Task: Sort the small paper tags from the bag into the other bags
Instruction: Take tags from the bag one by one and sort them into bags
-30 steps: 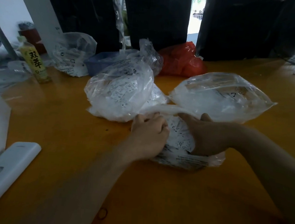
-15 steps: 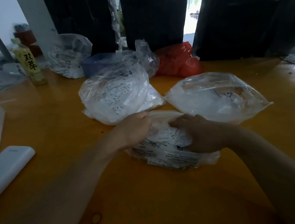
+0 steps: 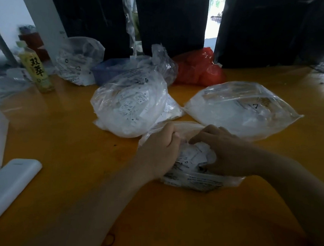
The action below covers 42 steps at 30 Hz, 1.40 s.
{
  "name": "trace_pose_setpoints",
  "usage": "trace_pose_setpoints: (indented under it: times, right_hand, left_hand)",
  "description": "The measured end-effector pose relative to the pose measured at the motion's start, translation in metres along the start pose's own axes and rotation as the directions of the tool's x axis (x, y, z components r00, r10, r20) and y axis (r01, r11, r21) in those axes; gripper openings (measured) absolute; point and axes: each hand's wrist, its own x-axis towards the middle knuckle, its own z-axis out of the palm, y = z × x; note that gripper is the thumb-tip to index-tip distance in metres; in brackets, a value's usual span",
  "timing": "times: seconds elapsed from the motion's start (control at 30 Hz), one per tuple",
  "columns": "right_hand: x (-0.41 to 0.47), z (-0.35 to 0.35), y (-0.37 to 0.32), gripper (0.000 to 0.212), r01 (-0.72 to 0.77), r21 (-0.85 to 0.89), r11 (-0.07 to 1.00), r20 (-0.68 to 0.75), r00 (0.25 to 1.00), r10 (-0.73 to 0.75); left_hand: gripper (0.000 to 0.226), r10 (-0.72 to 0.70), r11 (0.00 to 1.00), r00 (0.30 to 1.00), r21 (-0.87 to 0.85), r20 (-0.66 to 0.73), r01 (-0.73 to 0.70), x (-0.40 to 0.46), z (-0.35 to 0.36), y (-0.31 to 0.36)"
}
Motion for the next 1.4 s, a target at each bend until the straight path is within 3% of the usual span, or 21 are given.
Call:
trace_pose_setpoints:
  times: [0.1, 0.23, 0.4, 0.47, 0.57, 0.63, 0.73, 0.87, 1.03, 1.17, 1.27, 1.4]
  right_hand:
    - [0.001, 0.002, 0.003, 0.074, -0.006, -0.095, 0.995, 0.055, 0.998, 0.011]
    - [0.003, 0.004, 0.007, 0.076, -0.003, -0.063, 0.998, 0.037, 0.999, 0.005]
    - [0.000, 0.001, 0.009, 0.061, 0.021, 0.080, 0.997, -0.036, 0.999, -0.018]
    - [0.000, 0.003, 0.004, 0.056, 0.026, 0.055, 0.998, -0.102, 0.995, -0.020]
    - [0.005, 0.011, -0.011, 0.064, -0.048, -0.012, 0.999, -0.221, 0.974, 0.045]
    - [0.011, 0.015, -0.017, 0.063, -0.142, -0.067, 0.988, -0.250, 0.961, 0.121]
    - [0.016, 0.014, -0.017, 0.054, -0.195, -0.055, 0.979, -0.198, 0.964, 0.180]
    - [0.010, 0.007, -0.011, 0.045, -0.180, 0.082, 0.980, -0.146, 0.971, 0.190]
    - [0.007, 0.004, -0.008, 0.022, -0.136, 0.245, 0.960, -0.240, 0.951, 0.196]
    - [0.004, 0.002, -0.004, 0.025, -0.106, 0.454, 0.885, -0.305, 0.914, 0.266]
    - [0.000, -0.004, -0.004, 0.031, -0.065, 0.577, 0.814, -0.337, 0.889, 0.309]
    - [-0.003, -0.010, -0.009, 0.011, 0.026, 0.629, 0.777, -0.459, 0.819, 0.345]
  left_hand:
    - [0.027, -0.080, 0.996, 0.996, 0.033, 0.026, 0.079, 0.009, 0.001, -0.003]
    - [0.028, -0.131, 0.991, 0.991, -0.008, 0.000, 0.131, 0.016, 0.000, -0.006]
    - [0.026, 0.026, 0.992, 0.982, -0.117, -0.187, -0.049, 0.004, -0.005, -0.008]
    - [0.025, 0.036, 0.955, 0.975, -0.279, -0.219, -0.098, -0.001, -0.005, -0.005]
    - [0.025, -0.100, 0.767, 0.978, -0.640, -0.180, -0.039, -0.005, -0.002, -0.003]
    - [0.023, -0.237, 0.624, 0.965, -0.779, -0.114, 0.061, -0.006, 0.001, -0.002]
    - [0.018, -0.397, 0.445, 0.918, -0.878, -0.015, 0.178, -0.006, 0.003, -0.005]
    - [0.019, -0.407, 0.319, 0.913, -0.931, 0.034, 0.177, -0.006, -0.002, -0.008]
    - [0.032, -0.338, 0.312, 0.940, -0.936, 0.053, 0.165, -0.008, -0.005, -0.008]
    - [0.037, -0.304, 0.376, 0.950, -0.908, 0.067, 0.185, -0.008, -0.006, -0.008]
    - [0.041, -0.296, 0.362, 0.951, -0.912, 0.085, 0.194, -0.009, -0.004, -0.009]
    - [0.036, -0.277, 0.342, 0.957, -0.921, 0.088, 0.184, -0.009, -0.003, -0.013]
